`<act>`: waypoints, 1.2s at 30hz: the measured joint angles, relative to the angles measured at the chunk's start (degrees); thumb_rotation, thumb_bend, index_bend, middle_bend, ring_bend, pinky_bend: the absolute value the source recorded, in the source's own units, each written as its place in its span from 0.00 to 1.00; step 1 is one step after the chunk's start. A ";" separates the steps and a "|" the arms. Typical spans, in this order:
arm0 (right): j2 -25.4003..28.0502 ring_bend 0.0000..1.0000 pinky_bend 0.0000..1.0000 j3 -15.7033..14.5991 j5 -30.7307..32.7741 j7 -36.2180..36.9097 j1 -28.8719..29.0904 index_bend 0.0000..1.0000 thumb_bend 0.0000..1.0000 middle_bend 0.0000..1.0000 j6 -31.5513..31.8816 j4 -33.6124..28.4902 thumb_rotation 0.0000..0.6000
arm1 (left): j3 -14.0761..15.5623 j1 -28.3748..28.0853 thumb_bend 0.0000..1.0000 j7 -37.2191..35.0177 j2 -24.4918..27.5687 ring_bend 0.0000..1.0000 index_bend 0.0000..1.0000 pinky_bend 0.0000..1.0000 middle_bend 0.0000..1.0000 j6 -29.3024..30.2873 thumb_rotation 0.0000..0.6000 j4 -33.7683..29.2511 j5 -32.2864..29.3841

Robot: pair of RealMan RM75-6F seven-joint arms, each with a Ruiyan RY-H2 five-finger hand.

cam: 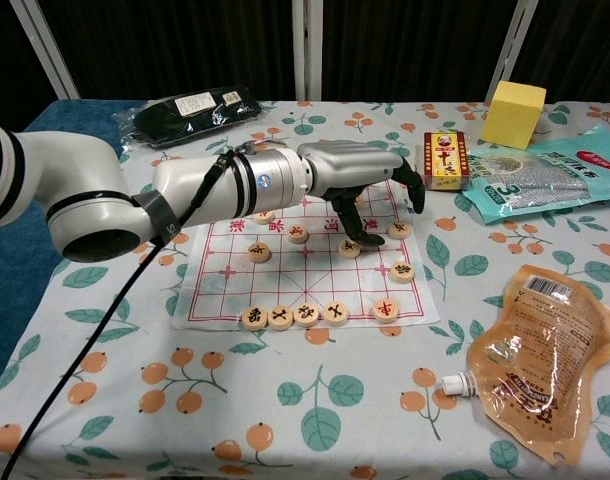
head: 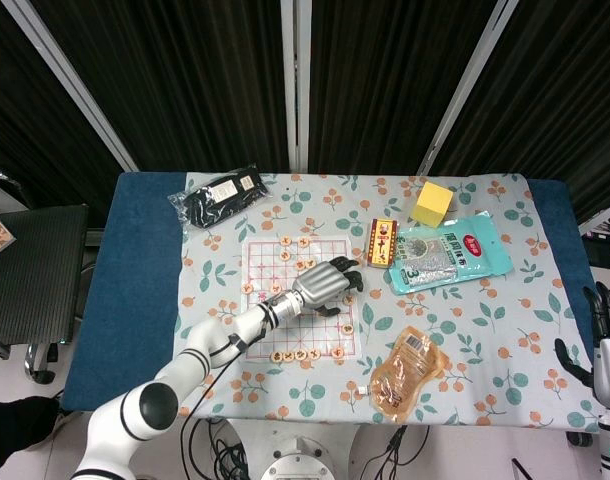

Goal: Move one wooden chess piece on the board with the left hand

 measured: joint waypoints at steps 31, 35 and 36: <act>-0.12 0.00 0.00 0.25 1.05 0.07 0.32 0.00 0.24 0.00 -1.73 0.90 1.00 | 2.28 -0.31 0.33 -1.92 -1.24 0.04 0.49 0.10 0.19 0.35 1.00 2.45 -1.50; -0.13 0.00 0.00 0.21 0.97 0.07 0.31 0.00 0.25 0.00 -1.71 0.93 1.00 | 2.39 -0.23 0.33 -1.87 -1.20 0.04 0.50 0.10 0.20 0.67 1.00 2.32 -1.60; -0.12 0.00 0.00 0.22 0.96 0.10 0.31 0.00 0.25 0.00 -1.69 0.94 1.00 | 2.38 -0.20 0.33 -1.91 -1.18 0.04 0.50 0.10 0.20 0.71 1.00 2.30 -1.67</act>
